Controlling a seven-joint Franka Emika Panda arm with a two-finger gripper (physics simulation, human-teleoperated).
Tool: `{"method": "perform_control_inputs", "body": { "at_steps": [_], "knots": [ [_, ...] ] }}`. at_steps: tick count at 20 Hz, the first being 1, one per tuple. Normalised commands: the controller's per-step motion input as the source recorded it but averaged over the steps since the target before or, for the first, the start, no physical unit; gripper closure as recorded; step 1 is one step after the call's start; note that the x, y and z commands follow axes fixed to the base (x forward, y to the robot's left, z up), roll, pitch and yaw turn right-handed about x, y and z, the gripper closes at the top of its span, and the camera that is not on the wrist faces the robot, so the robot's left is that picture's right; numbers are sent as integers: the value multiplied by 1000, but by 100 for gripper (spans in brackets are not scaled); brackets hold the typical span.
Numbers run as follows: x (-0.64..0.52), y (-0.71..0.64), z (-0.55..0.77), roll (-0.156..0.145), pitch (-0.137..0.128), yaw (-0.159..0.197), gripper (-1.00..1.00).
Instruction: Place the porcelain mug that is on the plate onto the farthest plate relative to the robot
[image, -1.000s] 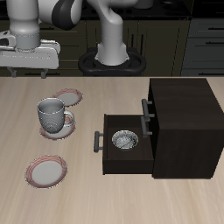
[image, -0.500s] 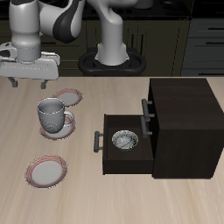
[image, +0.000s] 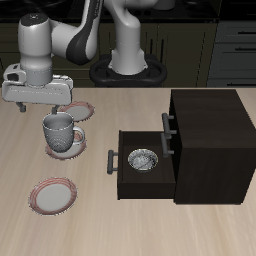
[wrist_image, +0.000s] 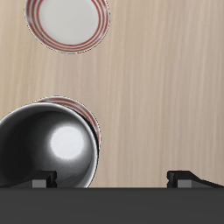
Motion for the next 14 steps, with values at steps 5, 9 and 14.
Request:
{"method": "perform_control_inputs", "body": {
  "at_steps": [5,9,14],
  "knots": [
    [71,139,-277,4,3,-6,-100],
    [65,-52,-238,-12,24,-10,-100],
    [74,17,-450,21,61,1,-100]
  ]
}}
